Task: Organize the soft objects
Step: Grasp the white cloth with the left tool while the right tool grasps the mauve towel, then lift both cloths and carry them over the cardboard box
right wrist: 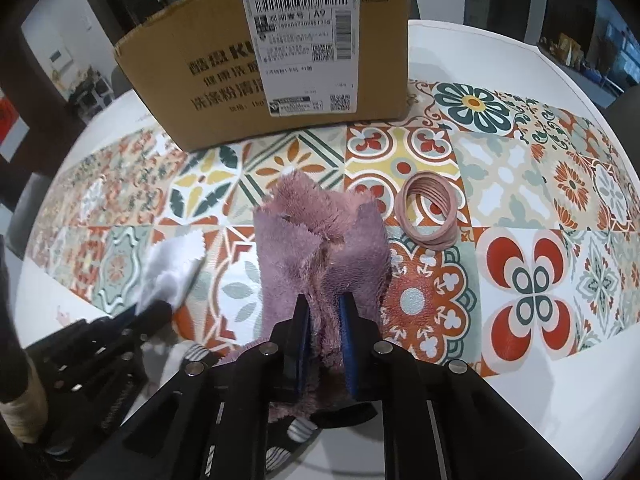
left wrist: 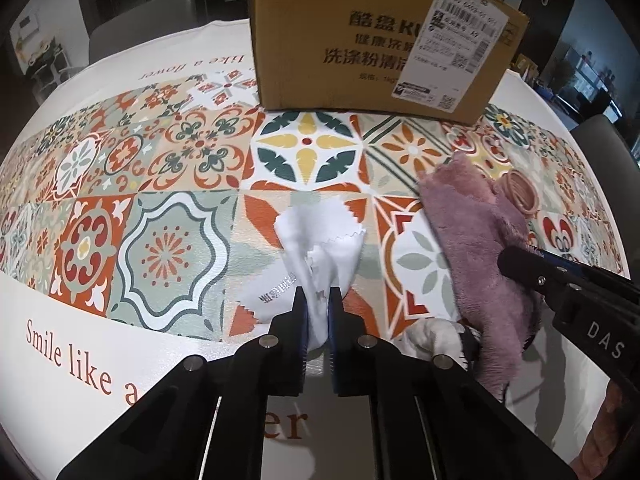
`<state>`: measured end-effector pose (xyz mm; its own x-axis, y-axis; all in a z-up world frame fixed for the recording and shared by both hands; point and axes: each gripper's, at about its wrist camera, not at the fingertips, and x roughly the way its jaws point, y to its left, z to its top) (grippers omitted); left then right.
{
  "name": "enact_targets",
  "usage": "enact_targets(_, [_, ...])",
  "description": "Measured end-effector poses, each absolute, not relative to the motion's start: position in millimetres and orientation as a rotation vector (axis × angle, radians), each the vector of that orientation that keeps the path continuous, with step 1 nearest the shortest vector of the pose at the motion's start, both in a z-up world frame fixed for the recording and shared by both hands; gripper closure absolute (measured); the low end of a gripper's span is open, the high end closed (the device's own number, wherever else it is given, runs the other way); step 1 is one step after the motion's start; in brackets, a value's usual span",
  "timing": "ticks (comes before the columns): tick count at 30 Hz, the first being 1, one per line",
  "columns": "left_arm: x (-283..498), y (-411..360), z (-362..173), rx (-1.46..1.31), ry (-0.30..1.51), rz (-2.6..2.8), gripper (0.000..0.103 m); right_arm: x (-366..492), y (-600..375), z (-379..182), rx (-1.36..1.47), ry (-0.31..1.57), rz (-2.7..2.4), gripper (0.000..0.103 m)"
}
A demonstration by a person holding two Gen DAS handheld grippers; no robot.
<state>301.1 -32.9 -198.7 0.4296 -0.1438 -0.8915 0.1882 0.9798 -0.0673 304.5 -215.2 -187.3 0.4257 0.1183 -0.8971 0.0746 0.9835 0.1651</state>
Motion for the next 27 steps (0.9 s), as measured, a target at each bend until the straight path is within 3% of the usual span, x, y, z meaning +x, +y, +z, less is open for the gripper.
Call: enact_targets(27, [287.7,-35.3,-114.0,0.016,0.885,-0.252,0.093,288.9,-225.4,-114.9,0.305,0.949,0.067,0.088])
